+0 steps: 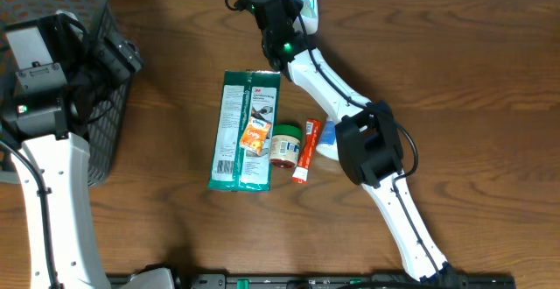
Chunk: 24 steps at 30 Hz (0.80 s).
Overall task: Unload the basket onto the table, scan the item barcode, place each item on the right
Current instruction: 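Hold the wipe pack in front of the white scanner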
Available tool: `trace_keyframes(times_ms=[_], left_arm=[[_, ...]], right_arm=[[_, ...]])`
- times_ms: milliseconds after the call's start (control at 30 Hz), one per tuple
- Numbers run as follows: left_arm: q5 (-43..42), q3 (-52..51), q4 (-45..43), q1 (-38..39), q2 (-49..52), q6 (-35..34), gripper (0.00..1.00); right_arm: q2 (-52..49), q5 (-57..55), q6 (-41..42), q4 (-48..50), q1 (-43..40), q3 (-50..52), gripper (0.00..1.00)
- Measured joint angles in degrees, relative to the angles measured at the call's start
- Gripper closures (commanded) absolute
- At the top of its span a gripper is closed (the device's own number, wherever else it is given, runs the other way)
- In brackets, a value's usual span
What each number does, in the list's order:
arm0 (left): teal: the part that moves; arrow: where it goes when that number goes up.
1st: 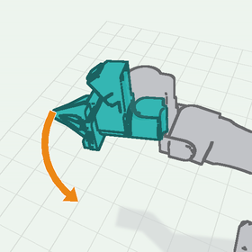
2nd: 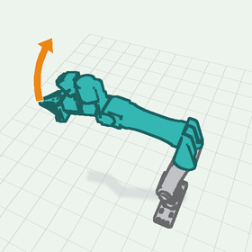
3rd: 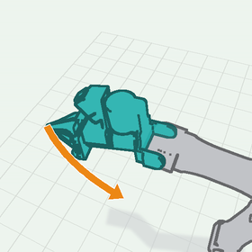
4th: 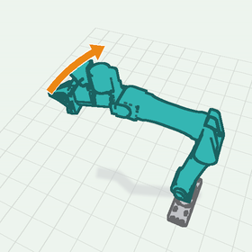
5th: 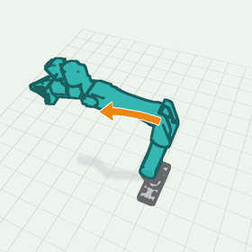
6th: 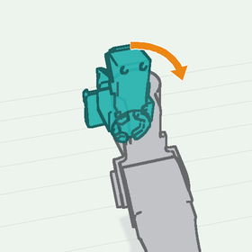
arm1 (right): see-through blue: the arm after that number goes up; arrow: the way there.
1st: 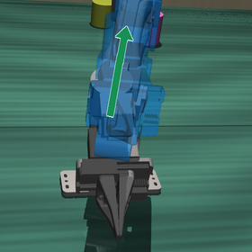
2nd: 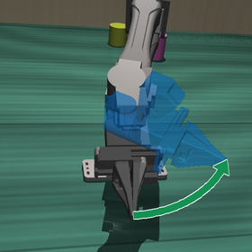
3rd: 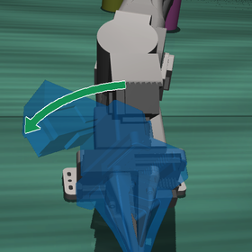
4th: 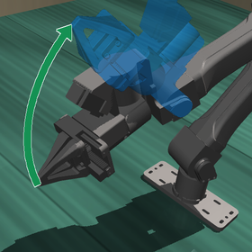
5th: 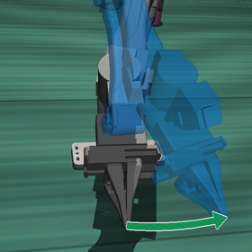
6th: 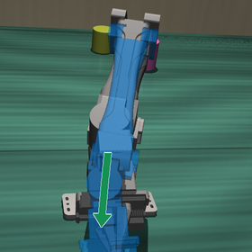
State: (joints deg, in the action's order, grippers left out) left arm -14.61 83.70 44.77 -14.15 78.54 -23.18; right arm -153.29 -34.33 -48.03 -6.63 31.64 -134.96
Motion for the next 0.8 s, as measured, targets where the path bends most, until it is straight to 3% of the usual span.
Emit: trace_keyframes(times_ms=[800], left_arm=[[0.0,0.0,0.0,0.0,0.0,0.0,0.15]], right_arm=[[0.0,0.0,-0.6,-0.2,0.0,0.0,0.99]])
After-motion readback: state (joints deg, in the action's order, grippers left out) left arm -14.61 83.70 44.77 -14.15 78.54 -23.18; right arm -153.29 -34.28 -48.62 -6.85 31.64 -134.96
